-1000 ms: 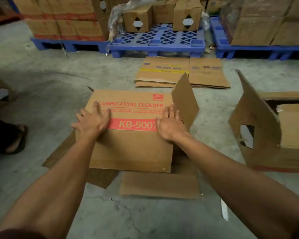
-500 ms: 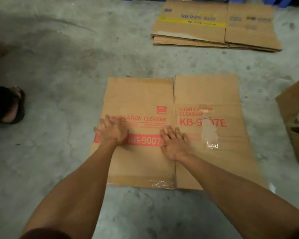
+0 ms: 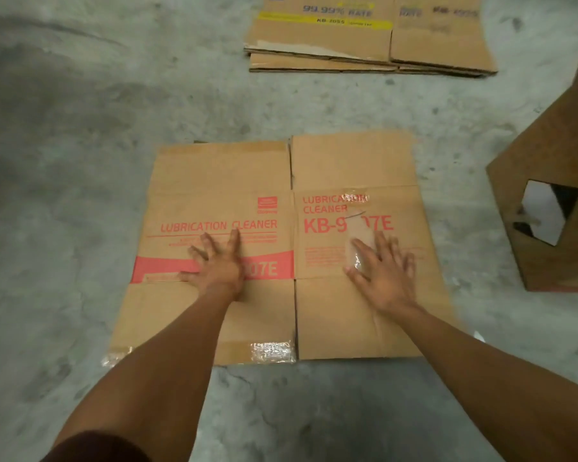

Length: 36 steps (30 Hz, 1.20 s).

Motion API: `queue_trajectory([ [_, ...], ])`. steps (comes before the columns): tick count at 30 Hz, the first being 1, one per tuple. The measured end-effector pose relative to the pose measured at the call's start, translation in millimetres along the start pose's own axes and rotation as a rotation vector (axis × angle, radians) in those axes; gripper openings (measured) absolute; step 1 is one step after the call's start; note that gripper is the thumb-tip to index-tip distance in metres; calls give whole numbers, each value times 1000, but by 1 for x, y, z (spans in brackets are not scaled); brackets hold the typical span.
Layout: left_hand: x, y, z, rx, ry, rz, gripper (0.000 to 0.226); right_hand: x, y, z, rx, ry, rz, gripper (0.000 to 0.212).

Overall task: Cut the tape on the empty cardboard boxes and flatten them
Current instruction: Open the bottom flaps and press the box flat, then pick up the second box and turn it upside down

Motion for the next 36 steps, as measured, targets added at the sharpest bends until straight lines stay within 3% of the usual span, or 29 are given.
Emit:
queue_trajectory([
  [4,-57,54,84,-331,-113,-158,63,1,25,67,-353,-150,19,67],
  [6,-89,87,122,-479,-200,-286,67,3,31,80,-405,-173,34,64],
  [8,-108,106,140,-520,-274,-351,69,6,32,83,-419,-188,-8,60],
  [15,-75,83,109,-407,-199,-338,77,2,56,35,-232,-268,-58,61],
  [22,-66,63,101,-320,-145,-322,85,8,45,14,-234,-205,-89,54],
  [24,-69,66,107,-278,-133,-302,78,9,44,12,-218,-211,-76,52],
  [30,-86,93,135,-171,-137,-222,72,7,46,43,-73,-465,-141,48],
  [33,-95,114,193,-383,-132,-195,59,21,53,103,-110,-638,-19,31],
  [36,-122,164,280,-744,-29,-236,64,31,83,200,-381,-875,159,25],
])
Point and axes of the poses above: each hand's wrist, its own y-axis away from the middle knuckle, its own x-axis out of the back of the hand, z = x × y, the point moved 6 cm from there along -y, towards the middle knuckle, and after that the axes turned 14 degrees about y, right-handed, at the moved point
